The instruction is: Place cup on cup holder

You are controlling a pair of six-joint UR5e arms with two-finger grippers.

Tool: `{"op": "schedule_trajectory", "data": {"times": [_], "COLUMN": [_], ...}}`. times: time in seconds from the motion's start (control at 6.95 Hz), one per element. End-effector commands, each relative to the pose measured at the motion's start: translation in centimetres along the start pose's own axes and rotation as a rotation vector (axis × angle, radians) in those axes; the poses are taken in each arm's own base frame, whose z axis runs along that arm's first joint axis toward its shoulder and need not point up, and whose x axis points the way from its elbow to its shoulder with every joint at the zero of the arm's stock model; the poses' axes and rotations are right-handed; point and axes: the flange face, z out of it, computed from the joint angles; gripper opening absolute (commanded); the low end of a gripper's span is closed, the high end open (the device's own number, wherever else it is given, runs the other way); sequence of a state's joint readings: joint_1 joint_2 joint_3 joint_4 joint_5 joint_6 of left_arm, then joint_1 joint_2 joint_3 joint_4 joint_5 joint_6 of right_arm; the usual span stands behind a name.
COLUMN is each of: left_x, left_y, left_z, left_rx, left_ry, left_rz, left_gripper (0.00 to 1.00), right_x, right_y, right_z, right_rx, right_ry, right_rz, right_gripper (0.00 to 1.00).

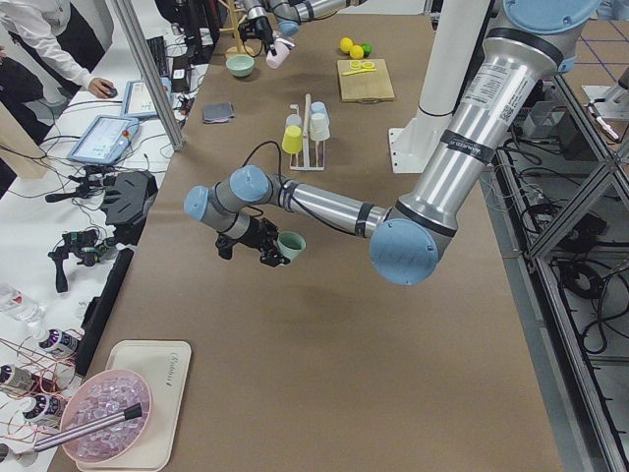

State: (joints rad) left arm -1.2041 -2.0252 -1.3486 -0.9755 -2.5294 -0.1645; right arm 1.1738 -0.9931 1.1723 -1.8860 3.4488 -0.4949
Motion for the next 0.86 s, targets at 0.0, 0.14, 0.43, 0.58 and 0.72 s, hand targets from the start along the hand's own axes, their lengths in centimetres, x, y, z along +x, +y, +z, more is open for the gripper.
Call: {"op": "schedule_trajectory", "data": {"times": [0.0,0.14,0.43,0.58,0.72], "left_x": [0.6,1.1,2.1,3.2,3.4], "left_y": [-3.0,-3.2,-3.1,-2.8,-2.0], "left_z": [-1.8,-2.3,-4.1,-5.2,-6.4], "left_rx": [0.215,0.265,0.405,0.532,0.678], "left_ry": [0.061,0.088,0.141,0.216,0.277], "left_rz": [-0.020,-0.027,-0.052,-0.044,-0.006], "left_gripper": [0.00,0.00,0.00,0.00,0.00], "right_x": [-1.0,-1.0,-1.5,-1.5,-1.7], "right_y": [-0.3,-0.4,-0.6,-0.6,-0.8], "right_z": [-1.8,-1.8,-2.3,-2.3,-2.1], "right_rx": [0.099,0.130,0.243,0.296,0.337], "right_ry": [-0.098,-0.116,-0.177,-0.190,-0.194], "right_rz": [-0.263,-0.408,-0.671,-0.811,-0.935], "right_gripper": [0.32,0.32,0.32,0.32,0.32]}}
